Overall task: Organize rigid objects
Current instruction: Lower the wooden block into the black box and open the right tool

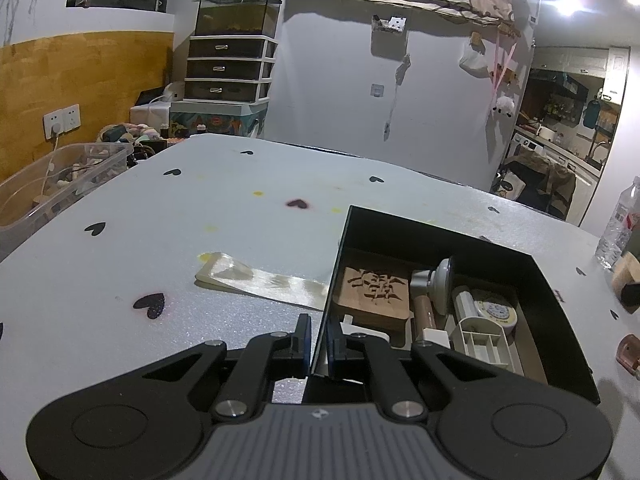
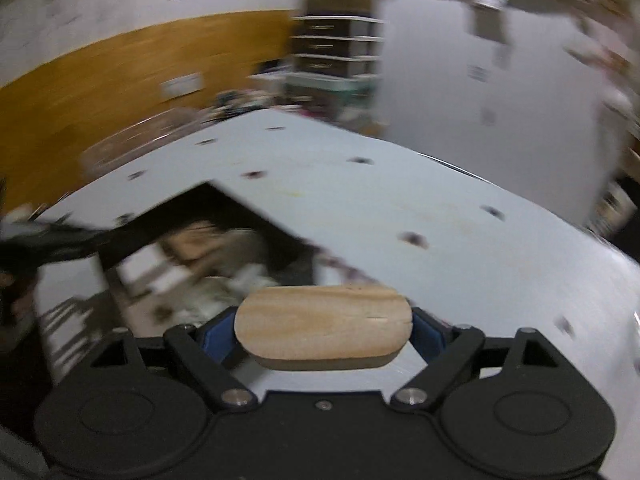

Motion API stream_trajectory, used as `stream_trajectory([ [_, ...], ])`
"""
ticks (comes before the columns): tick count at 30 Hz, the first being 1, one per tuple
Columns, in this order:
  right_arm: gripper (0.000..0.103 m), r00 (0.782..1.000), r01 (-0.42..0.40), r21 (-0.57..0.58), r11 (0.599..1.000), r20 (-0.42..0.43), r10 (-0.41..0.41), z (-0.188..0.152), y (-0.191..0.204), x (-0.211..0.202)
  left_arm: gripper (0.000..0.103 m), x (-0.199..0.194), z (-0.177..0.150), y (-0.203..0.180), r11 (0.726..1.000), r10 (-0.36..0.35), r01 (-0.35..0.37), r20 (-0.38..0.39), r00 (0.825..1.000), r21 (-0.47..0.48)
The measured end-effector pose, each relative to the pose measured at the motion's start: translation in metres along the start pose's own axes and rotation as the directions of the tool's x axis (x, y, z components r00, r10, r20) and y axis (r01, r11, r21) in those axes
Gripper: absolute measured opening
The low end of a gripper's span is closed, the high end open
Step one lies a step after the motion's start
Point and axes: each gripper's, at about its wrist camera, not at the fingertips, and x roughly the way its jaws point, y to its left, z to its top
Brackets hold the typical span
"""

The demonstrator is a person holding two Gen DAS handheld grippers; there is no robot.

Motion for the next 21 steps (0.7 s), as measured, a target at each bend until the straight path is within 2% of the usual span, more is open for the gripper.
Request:
stream_trajectory([
  [5, 0.089, 0.992, -0.122, -0.197, 0.973, -0.055, 0.113, 0.024, 0.044, 0.017, 0.008, 0.001, -0.001, 0.003, 1.000, -0.018, 0.018, 0.004, 1.000, -0.006],
  [10, 0.089, 0.969, -0.233, -0.366, 0.901, -0.161, 0.185, 0.037, 0.076, 0.038, 0.008, 0.002, -0.001, 0.005, 0.999, -0.035, 0.035, 0.004, 0.999, -0.009],
  [16, 0.089, 0.942, -0.298, -0.470, 0.830, -0.285, 0.177, 0.045, 0.086, 0.059, 0.008, 0.001, -0.001, 0.007, 0.998, -0.054, 0.054, 0.007, 0.999, -0.007],
  [21, 0.089, 0.915, -0.338, -0.512, 0.790, -0.376, 0.147, 0.047, 0.094, 0.076, 0.008, 0.002, -0.002, 0.009, 0.998, -0.067, 0.067, 0.008, 0.998, -0.009],
])
